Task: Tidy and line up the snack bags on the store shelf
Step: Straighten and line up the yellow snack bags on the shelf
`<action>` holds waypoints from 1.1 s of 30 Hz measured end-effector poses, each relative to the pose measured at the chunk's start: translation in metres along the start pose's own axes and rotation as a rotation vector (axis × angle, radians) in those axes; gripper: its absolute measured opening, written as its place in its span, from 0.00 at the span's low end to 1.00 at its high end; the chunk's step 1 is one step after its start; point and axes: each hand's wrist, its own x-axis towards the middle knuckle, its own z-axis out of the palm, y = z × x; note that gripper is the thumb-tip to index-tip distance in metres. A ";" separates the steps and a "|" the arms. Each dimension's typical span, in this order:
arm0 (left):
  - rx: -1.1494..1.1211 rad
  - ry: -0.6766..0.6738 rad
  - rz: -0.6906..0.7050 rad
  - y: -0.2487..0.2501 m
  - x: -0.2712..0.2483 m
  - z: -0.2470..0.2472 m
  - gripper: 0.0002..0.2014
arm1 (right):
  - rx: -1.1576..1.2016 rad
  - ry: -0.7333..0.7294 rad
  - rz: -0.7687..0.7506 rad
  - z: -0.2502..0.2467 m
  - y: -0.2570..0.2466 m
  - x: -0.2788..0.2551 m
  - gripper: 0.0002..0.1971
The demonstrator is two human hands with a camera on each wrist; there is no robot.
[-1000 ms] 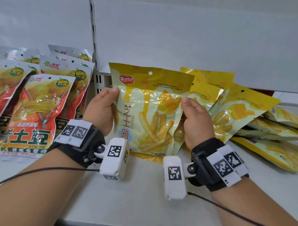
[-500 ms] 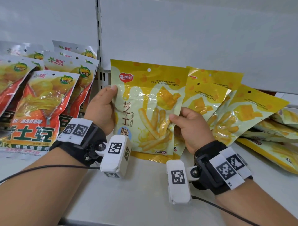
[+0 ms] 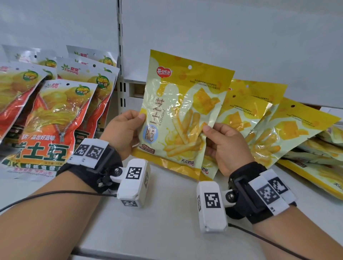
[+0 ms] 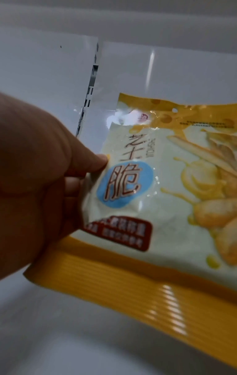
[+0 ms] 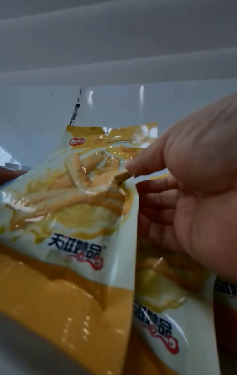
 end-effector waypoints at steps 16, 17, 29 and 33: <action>-0.102 0.081 0.018 0.004 0.000 0.003 0.12 | 0.050 0.039 -0.012 0.006 -0.002 -0.003 0.14; -0.103 0.083 0.015 0.004 -0.001 0.004 0.12 | 0.057 0.023 -0.005 0.006 -0.002 -0.003 0.13; -0.175 0.069 -0.033 0.006 -0.002 0.005 0.07 | -0.049 -0.187 0.128 0.009 0.005 -0.007 0.09; -0.044 -0.105 -0.116 0.003 -0.008 0.003 0.08 | 0.038 -0.092 0.092 0.007 0.000 -0.004 0.07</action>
